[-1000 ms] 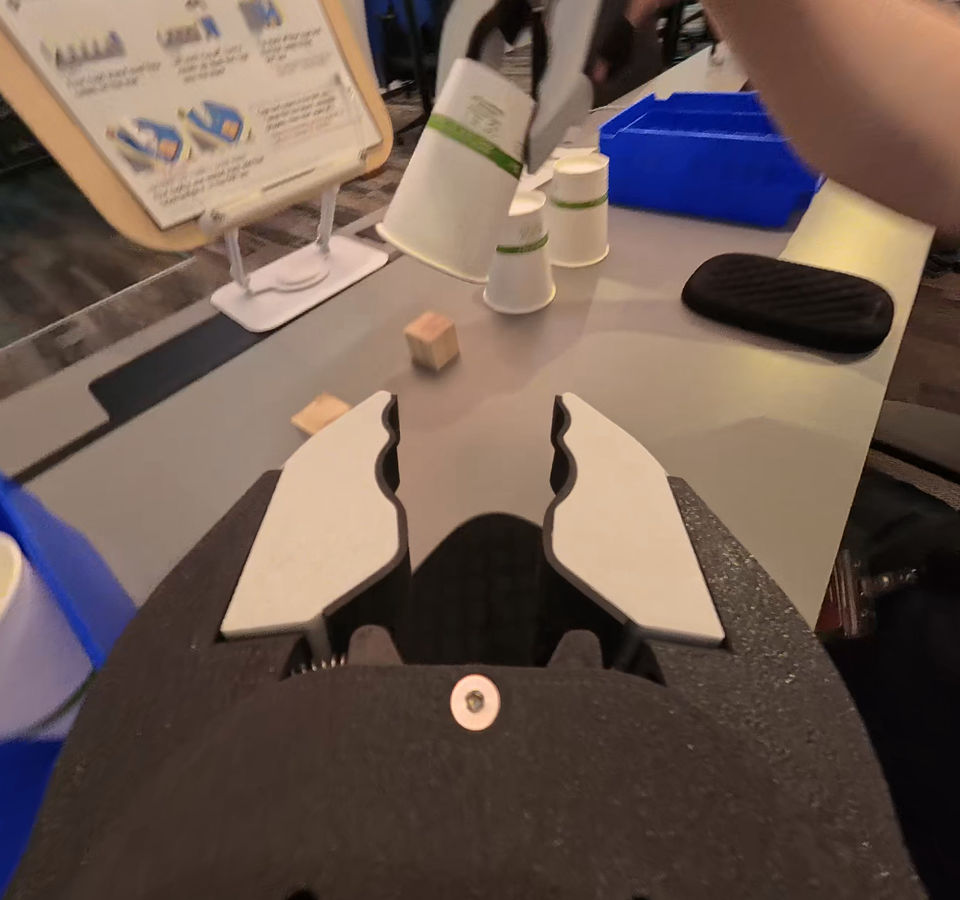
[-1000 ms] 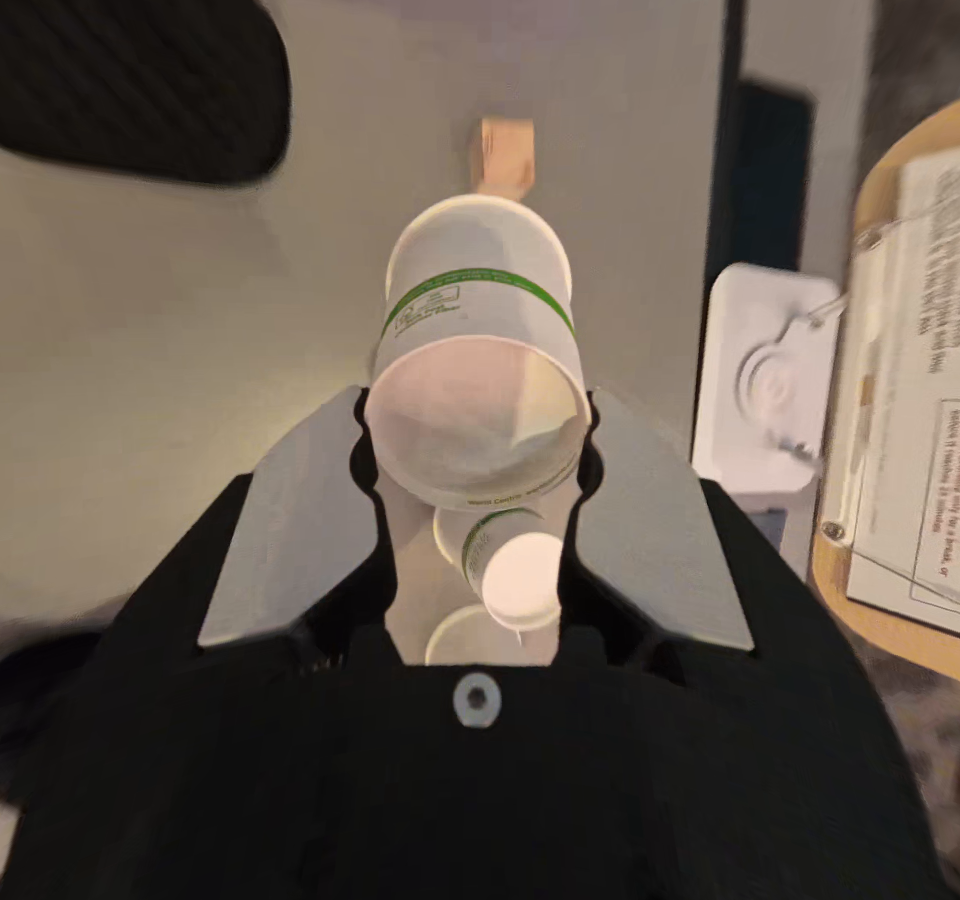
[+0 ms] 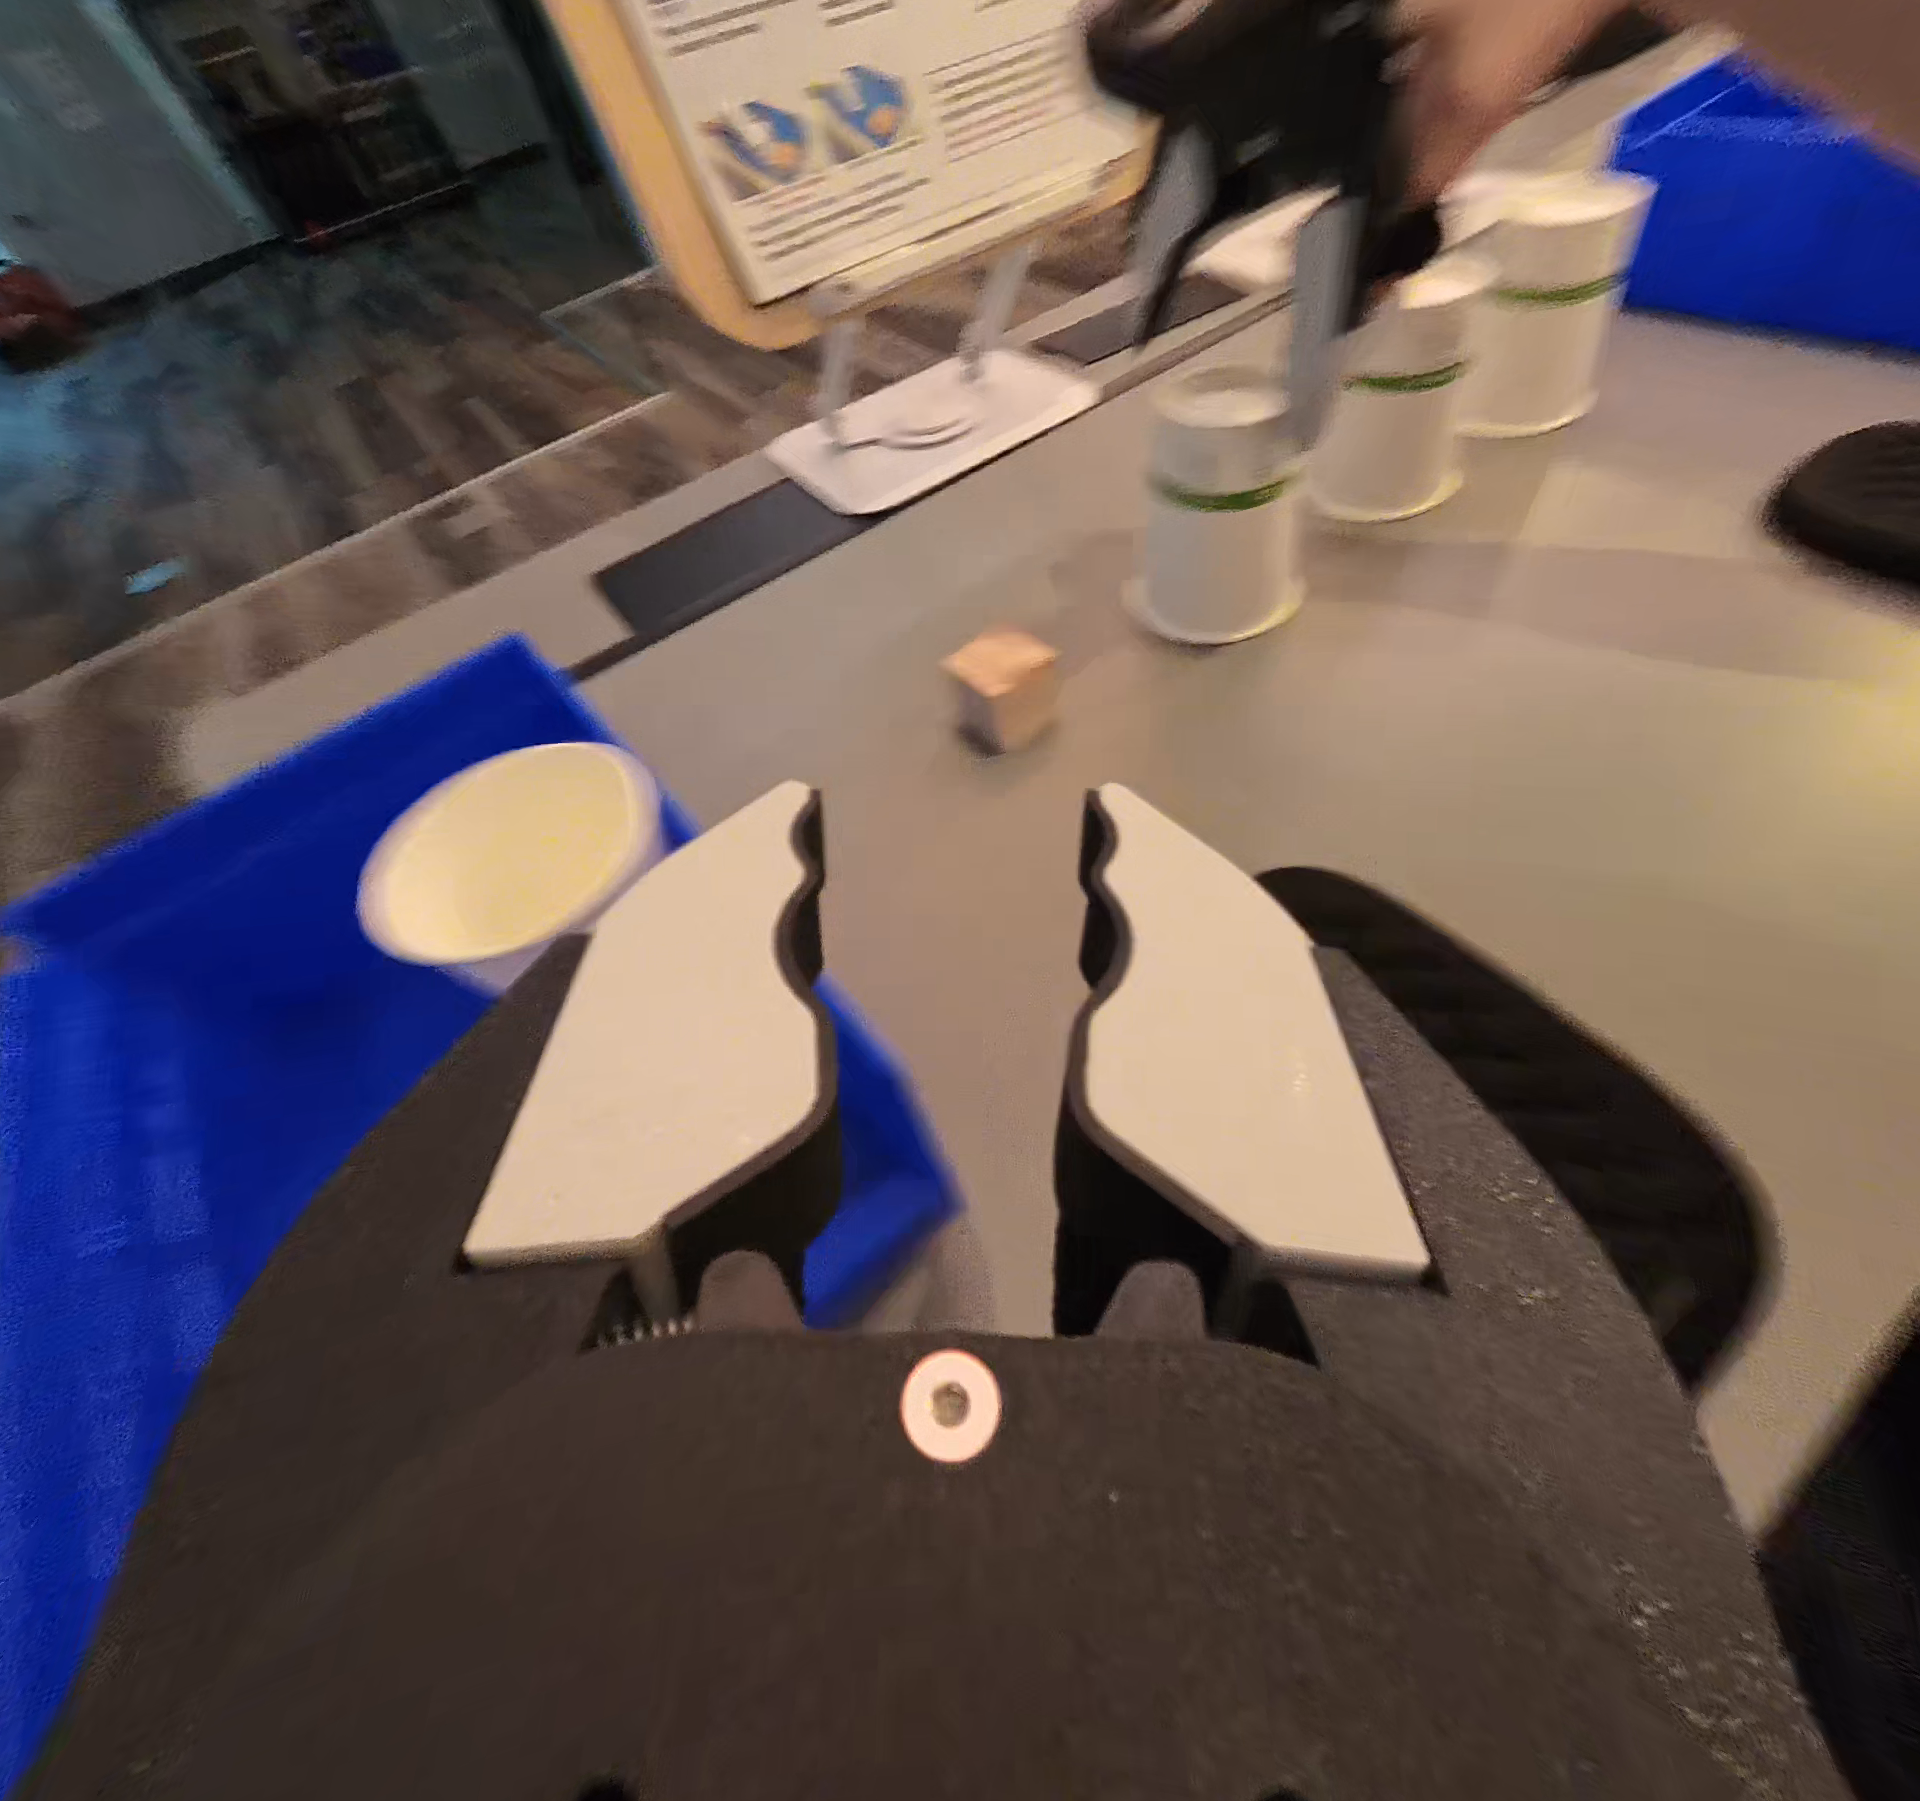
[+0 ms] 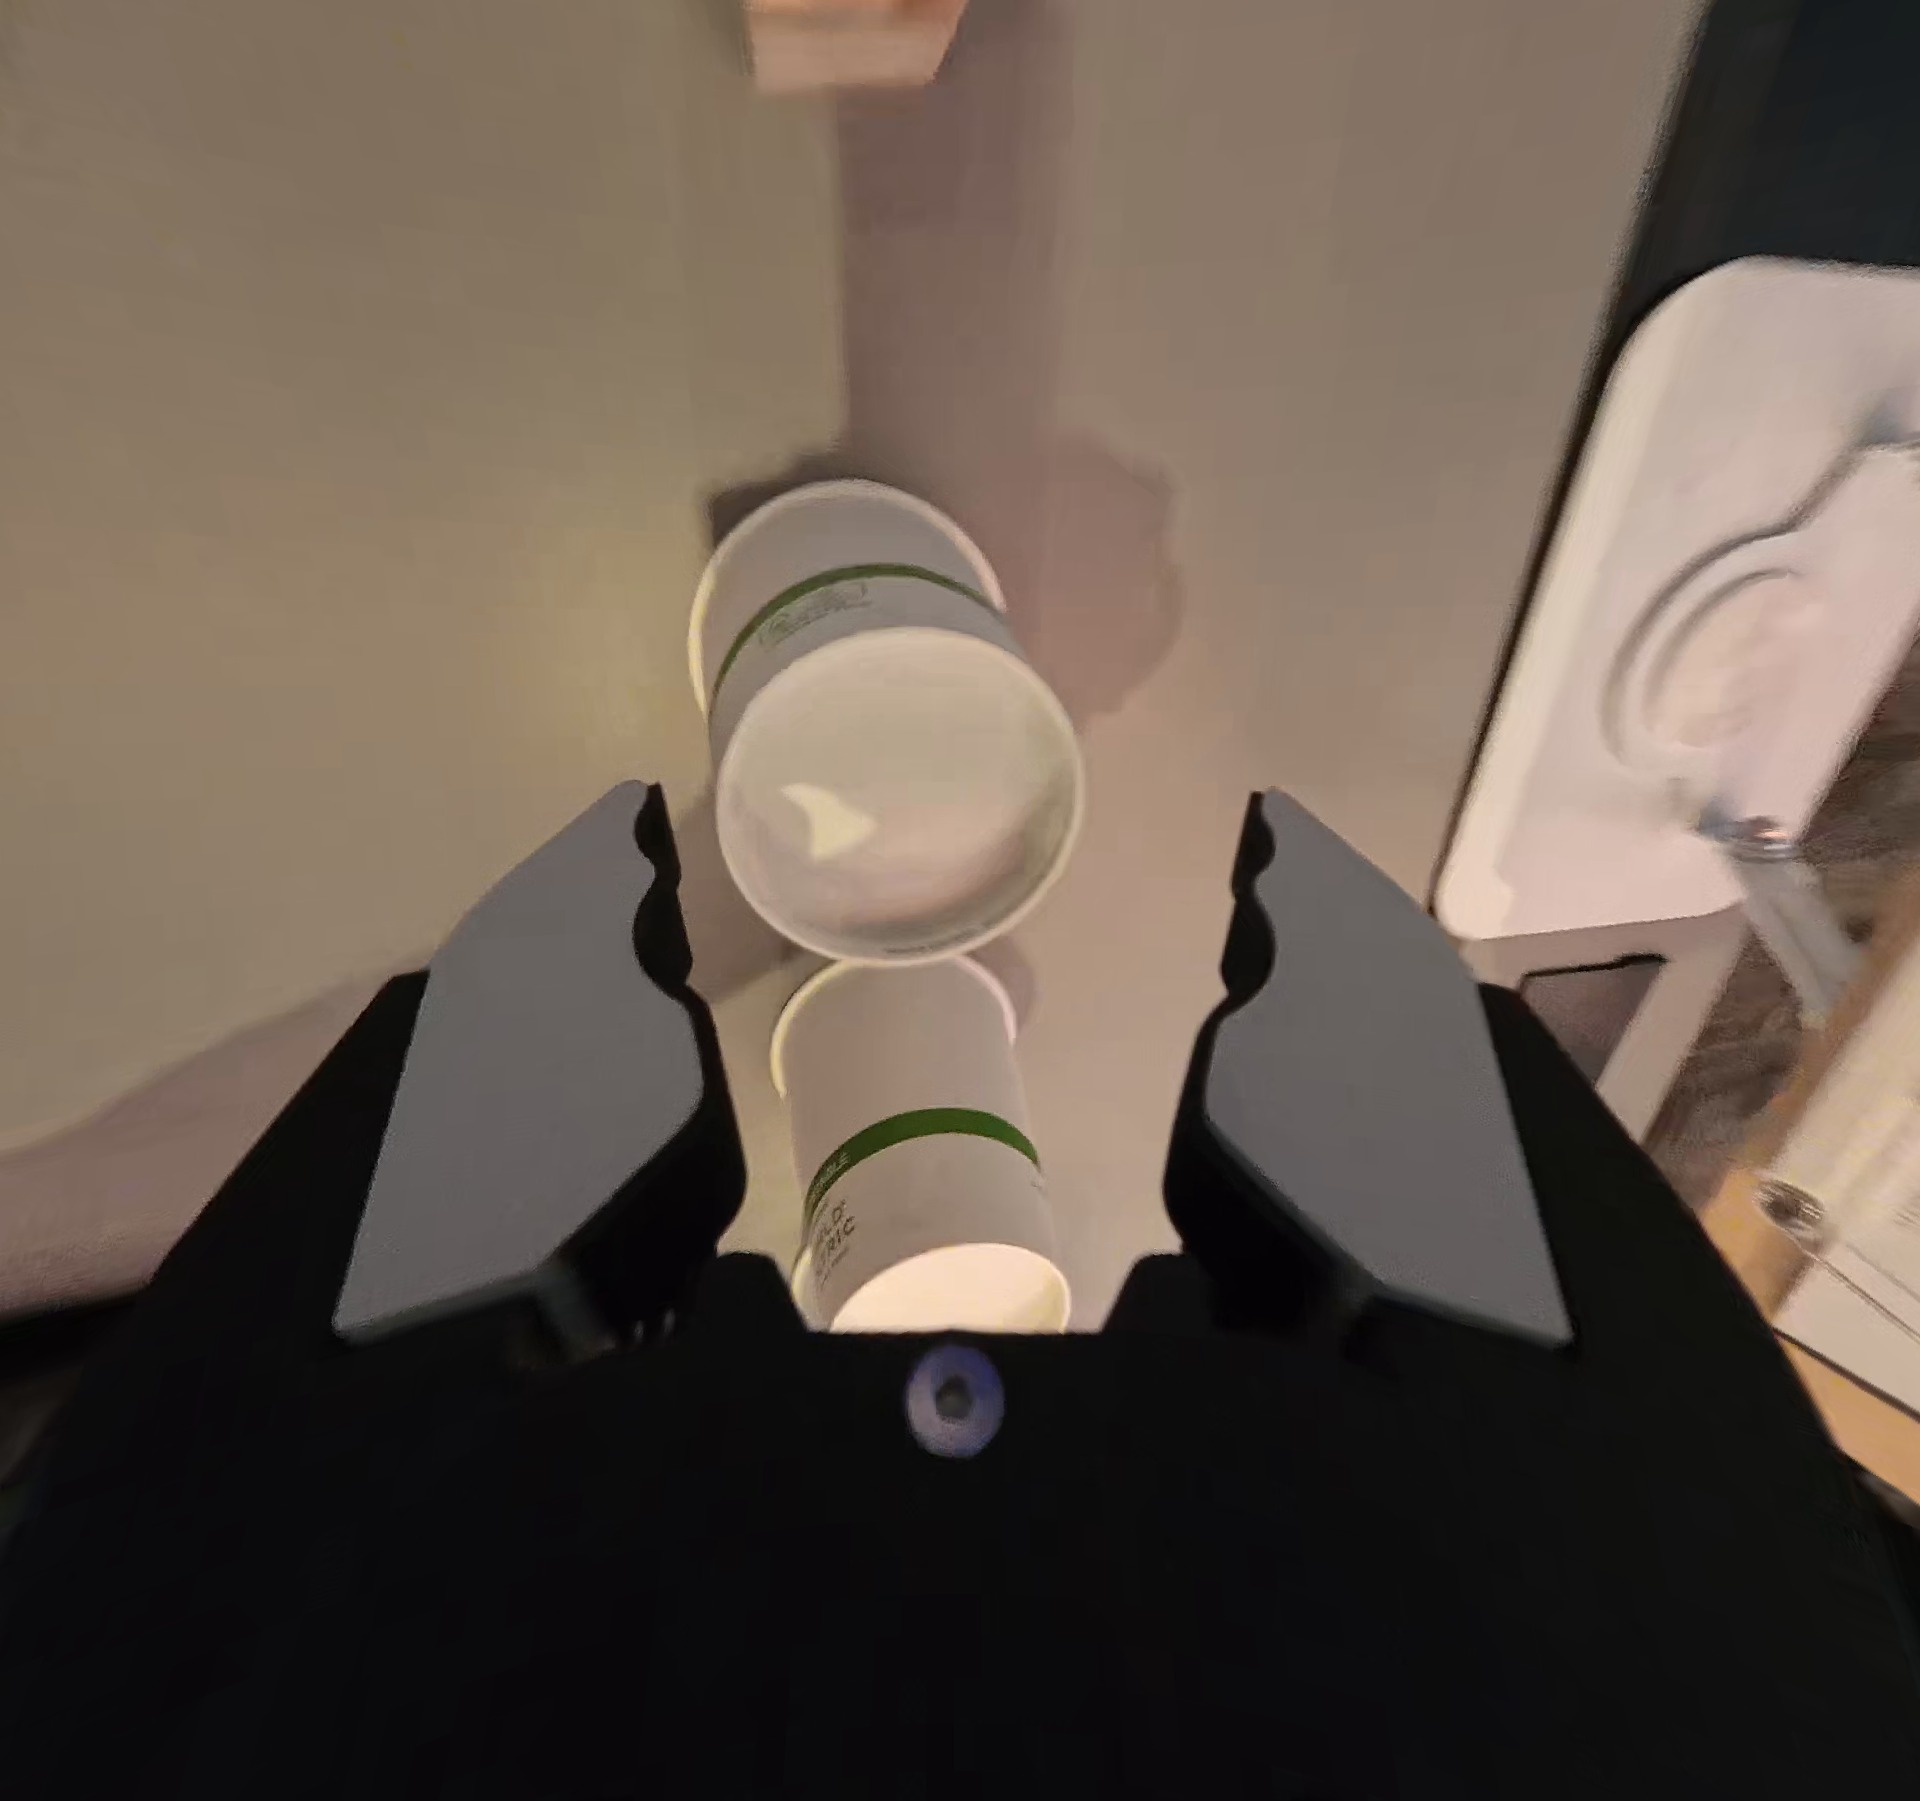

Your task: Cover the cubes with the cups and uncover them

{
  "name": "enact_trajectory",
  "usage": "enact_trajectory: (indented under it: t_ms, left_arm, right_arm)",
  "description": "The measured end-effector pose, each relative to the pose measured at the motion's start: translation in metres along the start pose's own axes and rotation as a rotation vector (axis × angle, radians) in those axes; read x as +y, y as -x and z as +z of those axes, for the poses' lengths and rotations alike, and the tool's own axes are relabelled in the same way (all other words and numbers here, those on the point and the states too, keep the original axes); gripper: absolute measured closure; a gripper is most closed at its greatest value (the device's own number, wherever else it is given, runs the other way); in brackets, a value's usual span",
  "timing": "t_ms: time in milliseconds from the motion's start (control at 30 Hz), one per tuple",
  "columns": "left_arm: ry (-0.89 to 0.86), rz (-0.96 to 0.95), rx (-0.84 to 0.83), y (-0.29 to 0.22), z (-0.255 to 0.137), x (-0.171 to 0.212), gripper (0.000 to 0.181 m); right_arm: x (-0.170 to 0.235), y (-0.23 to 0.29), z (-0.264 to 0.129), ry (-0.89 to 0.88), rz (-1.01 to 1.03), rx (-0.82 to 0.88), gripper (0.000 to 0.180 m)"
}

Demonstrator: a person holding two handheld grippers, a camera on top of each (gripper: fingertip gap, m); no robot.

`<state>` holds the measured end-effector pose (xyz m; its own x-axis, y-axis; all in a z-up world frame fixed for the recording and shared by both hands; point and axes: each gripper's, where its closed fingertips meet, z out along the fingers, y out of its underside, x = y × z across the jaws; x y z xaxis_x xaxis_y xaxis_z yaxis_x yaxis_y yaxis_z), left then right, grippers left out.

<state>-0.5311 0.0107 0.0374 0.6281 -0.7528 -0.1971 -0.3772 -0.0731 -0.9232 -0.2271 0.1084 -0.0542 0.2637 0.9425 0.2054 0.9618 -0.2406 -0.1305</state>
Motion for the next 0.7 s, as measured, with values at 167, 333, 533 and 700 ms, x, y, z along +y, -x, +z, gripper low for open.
enact_trajectory:
  t_ms: [167,333,533,700]
  left_arm:
    - [0.385,0.174,0.007,0.075,0.028,0.034,0.141]
    - [0.714,0.469,0.06,0.1,0.061,0.078,0.13]
    - [0.885,0.596,0.071,0.107,0.083,0.107,0.145]
    - [0.893,0.453,0.082,0.109,0.08,0.111,0.18]
  right_arm:
    - [-0.02,0.003,-0.069,-0.428,0.066,0.112,0.082]
    - [-0.012,0.043,-0.106,-0.681,0.058,0.076,0.084]
    - [0.005,0.077,-0.11,-0.803,0.026,0.01,0.088]
    - [0.017,0.076,-0.106,-0.849,0.031,-0.007,0.092]
